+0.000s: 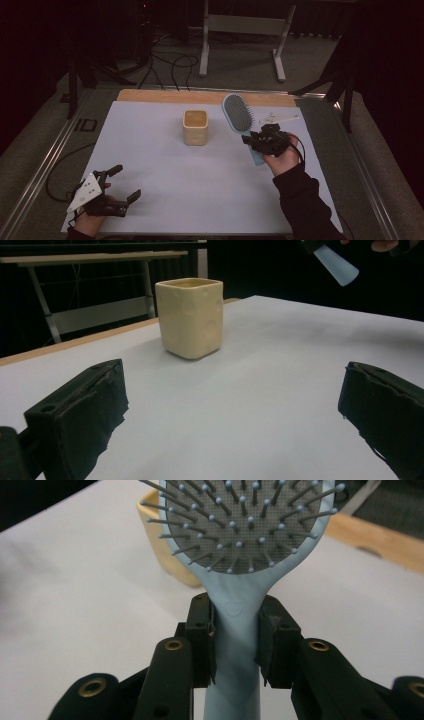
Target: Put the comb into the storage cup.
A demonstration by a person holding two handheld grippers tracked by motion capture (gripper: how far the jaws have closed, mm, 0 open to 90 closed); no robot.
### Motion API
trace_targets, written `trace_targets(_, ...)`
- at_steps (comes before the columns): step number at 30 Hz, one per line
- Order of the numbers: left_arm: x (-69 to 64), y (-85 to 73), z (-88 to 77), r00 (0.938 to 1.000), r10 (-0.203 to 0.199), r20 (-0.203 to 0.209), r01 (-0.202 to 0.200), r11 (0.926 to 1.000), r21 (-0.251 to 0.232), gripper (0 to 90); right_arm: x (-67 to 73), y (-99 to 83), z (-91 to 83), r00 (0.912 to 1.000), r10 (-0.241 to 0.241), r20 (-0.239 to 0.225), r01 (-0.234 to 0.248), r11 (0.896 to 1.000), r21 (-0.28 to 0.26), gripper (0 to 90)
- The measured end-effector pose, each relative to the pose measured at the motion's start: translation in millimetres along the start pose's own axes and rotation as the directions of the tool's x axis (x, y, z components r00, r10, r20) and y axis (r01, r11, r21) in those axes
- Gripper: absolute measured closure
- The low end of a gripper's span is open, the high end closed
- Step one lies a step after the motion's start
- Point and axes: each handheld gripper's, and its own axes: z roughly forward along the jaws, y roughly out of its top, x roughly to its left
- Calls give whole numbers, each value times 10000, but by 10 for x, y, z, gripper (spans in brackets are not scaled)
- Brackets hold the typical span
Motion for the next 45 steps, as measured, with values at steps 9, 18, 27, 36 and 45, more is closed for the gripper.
trace_targets(9, 2, 0, -4, 10000, 4, -9, -4, 10000, -20, 0, 67, 147, 71, 9996, -85, -265, 64, 9968, -799, 712)
trace_targets(18, 1, 1, -4, 10000, -11, -15, 11, 10000, -48, 0, 138, 324, 148, 9987, -78, -510, 10, 9915, -1302, 712)
trace_targets(27, 1, 1, -8, 10000, -51, -9, 51, 9999, -97, 0, 199, 486, 299, 9983, -55, -585, -56, 9823, -1871, 712)
trace_targets(36, 8, -2, -7, 10000, -70, 8, 70, 9999, -111, 0, 263, 592, 461, 9988, -129, -462, 22, 9745, -2246, 712)
trace_targets(45, 10, -3, -8, 10000, -84, 21, 85, 9999, -121, 0, 303, 734, 619, 9988, -167, -460, 38, 9636, -2673, 712)
